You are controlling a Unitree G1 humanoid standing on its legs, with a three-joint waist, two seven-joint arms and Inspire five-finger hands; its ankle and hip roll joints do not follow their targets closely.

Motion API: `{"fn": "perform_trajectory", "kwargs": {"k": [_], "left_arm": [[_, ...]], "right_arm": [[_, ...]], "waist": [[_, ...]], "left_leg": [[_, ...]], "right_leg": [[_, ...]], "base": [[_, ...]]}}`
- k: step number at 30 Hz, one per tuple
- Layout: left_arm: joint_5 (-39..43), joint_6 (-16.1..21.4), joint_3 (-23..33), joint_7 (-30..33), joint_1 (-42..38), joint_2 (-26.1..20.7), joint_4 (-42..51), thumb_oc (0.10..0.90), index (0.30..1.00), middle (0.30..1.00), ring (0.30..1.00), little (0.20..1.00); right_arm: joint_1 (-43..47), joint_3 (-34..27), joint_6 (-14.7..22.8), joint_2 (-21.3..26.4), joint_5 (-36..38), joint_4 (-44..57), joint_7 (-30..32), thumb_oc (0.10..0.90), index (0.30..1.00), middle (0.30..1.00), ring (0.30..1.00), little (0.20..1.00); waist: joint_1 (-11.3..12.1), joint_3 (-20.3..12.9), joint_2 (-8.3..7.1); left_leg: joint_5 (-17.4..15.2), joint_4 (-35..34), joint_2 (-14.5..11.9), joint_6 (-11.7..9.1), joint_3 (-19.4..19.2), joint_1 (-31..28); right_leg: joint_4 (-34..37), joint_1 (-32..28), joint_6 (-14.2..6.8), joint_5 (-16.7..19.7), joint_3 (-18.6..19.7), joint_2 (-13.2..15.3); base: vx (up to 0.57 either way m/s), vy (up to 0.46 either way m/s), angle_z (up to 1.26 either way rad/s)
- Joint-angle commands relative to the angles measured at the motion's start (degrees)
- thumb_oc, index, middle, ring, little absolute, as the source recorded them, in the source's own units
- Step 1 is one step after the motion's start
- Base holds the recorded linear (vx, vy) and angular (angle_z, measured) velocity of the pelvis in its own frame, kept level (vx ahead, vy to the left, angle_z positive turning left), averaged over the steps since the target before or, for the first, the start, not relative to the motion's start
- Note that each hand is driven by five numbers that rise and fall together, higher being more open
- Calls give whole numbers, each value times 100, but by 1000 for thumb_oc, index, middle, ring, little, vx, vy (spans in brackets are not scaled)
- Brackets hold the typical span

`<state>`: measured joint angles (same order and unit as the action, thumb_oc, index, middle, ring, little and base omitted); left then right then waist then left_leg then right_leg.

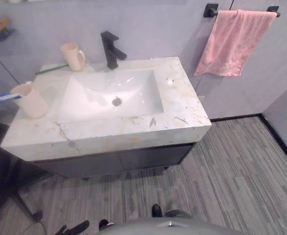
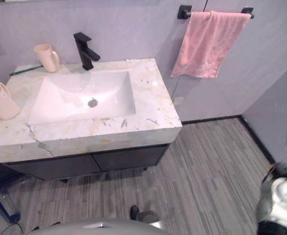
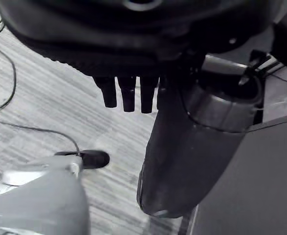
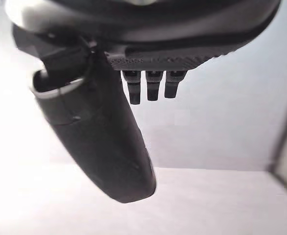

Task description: Organize the bathroom.

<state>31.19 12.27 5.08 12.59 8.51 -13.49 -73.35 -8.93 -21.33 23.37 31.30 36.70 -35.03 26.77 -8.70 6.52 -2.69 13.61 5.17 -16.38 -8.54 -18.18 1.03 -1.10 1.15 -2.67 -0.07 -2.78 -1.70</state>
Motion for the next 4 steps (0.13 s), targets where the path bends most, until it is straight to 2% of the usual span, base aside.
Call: {"fn": "perform_trajectory", "kwargs": {"k": [1,2,3,4], "left_arm": [[117,108,164,144,-46,-502,228,800,900,900,900,900],[82,-180,117,192,-84,-548,366,800,900,900,900,900],[44,-263,65,235,-126,-532,370,800,900,900,900,900],[23,-321,42,265,-152,-517,380,800,900,900,900,900]], "right_arm": [[231,227,276,-81,47,278,-634,800,900,900,900,900],[180,783,94,-411,-115,-348,-981,800,900,900,900,900],[221,1023,6,-525,-158,-784,-1220,800,900,900,900,900],[253,1137,115,-577,-233,-999,-1239,800,900,900,900,900]], "waist": [[83,168,-243],[129,188,-264],[159,186,-271],[179,185,-265]], "left_leg": [[-885,282,538,233,279,464],[-1212,833,853,376,439,486],[-1440,990,1043,472,503,475],[-1530,1025,1133,511,545,461]], "right_leg": [[222,-605,-108,-338,-775,267],[228,-560,-63,-306,-734,330],[261,-554,-62,-279,-692,360],[267,-553,-67,-273,-669,364]], "base": [[-175,-122,-33],[-123,-95,-33],[-133,-105,-32],[-58,-50,-26]]}}
